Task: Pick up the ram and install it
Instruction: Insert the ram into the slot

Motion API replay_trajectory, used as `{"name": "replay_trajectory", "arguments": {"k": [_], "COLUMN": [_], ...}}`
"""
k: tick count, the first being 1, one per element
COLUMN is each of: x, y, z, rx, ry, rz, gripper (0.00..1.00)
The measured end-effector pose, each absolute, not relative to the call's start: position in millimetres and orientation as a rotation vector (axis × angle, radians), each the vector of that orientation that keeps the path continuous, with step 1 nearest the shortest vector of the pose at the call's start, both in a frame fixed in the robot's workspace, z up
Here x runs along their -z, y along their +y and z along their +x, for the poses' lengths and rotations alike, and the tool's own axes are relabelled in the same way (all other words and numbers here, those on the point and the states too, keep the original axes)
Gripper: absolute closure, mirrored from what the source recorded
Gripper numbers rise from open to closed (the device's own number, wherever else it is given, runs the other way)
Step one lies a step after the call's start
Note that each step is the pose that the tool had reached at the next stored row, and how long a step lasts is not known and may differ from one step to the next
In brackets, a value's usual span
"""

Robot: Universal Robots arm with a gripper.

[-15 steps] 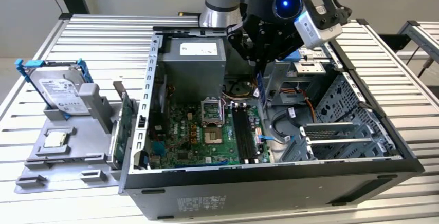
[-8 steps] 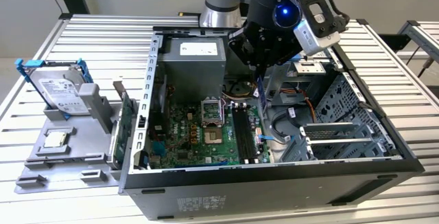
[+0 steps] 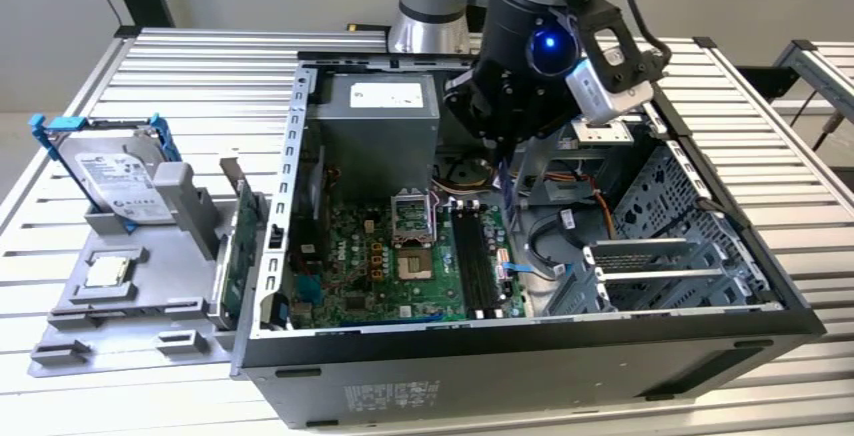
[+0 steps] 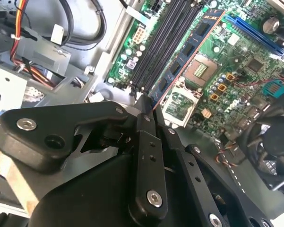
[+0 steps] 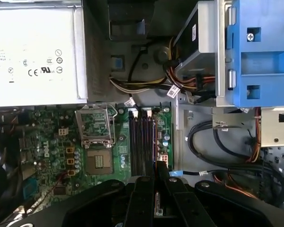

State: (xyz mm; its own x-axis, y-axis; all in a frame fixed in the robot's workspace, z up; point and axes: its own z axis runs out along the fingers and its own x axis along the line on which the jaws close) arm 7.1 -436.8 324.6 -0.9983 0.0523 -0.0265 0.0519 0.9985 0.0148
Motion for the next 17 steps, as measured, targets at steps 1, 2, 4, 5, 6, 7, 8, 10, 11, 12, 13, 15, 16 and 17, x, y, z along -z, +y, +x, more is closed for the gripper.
{"name": "replay_trajectory", "arguments": {"k": [1, 2, 4, 5, 6, 7, 8, 10, 11, 12, 13, 15, 16, 17], "x": [-322.8, -321.0, -317.4, -316.6, -316.6, -316.6, -316.6, -313.7, -311.9, -310.1, -308.3, -304.6, -302.8, -301.0], "y": [-436.7, -436.8, -436.8, -436.8, -436.8, -436.8, -436.8, -436.8, -436.8, -436.9, -437.1, -437.7, -438.3, -438.8], "z": [7.2, 7.2, 7.2, 7.2, 7.2, 7.2, 7.2, 7.3, 7.3, 7.4, 7.5, 7.7, 7.8, 7.8], "rx": [-0.022, -0.022, -0.022, -0.022, -0.022, -0.022, -0.022, -0.022, -0.022, -0.022, -0.022, -0.022, -0.022, -0.022], "ry": [3.114, 3.114, 3.114, 3.114, 3.114, 3.114, 3.114, 3.114, 3.114, 3.114, 3.114, 3.114, 3.114, 3.114], "rz": [0.081, 0.081, 0.081, 0.081, 0.081, 0.081, 0.081, 0.081, 0.081, 0.081, 0.081, 0.081, 0.081, 0.081], "gripper": [1.0, 1.0, 1.0, 1.0, 1.0, 1.0, 1.0, 1.0, 1.0, 1.0, 1.0, 1.0, 1.0, 1.0]}}
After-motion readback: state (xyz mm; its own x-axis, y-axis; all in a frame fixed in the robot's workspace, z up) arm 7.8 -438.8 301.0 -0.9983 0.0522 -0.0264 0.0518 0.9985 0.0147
